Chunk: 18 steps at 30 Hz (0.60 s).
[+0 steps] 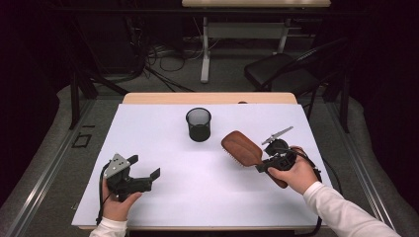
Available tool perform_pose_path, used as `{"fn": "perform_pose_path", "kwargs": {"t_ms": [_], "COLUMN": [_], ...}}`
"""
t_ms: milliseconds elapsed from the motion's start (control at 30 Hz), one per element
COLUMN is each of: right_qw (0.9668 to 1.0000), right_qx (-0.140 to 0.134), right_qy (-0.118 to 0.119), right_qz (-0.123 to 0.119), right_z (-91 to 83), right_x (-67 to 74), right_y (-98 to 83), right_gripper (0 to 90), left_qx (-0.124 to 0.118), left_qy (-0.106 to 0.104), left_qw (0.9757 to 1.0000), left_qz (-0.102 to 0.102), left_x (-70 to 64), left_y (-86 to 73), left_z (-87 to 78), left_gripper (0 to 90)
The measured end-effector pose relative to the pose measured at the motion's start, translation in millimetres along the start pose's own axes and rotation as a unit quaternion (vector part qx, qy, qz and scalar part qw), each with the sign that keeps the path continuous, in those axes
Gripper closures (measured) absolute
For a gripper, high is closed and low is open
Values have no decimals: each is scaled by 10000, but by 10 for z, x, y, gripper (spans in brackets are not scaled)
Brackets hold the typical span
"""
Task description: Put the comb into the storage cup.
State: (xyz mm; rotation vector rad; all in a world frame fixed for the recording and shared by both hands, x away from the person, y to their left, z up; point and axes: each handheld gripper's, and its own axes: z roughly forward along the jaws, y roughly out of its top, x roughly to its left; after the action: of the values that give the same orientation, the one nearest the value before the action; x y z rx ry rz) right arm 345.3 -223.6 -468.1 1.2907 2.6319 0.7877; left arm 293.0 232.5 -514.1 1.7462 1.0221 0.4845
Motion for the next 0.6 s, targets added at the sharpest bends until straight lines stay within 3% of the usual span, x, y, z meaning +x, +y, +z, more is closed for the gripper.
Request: {"fn": "perform_pose_path", "kwargs": {"t_ms": [200, 367, 600], "right_qw": [9999, 9996, 9994], "right_qx": [-157, -242, -321], "right_qy": [56, 103, 123], "right_qz": [-13, -49, -48], "right_z": [-37, -70, -88], "right_x": [-8, -11, -4], "right_y": [15, 22, 34], "right_gripper": [722, 722, 722], "left_qx": [-9, 0, 90], "left_qy": [-26, -191, -273], "left_qw": [10000, 9995, 9993], "left_qz": [-77, -239, -222], "left_x": [5, 6, -12], "left_y": [51, 113, 211], "left_z": [-1, 19, 42], "left_gripper": [16, 17, 17]}}
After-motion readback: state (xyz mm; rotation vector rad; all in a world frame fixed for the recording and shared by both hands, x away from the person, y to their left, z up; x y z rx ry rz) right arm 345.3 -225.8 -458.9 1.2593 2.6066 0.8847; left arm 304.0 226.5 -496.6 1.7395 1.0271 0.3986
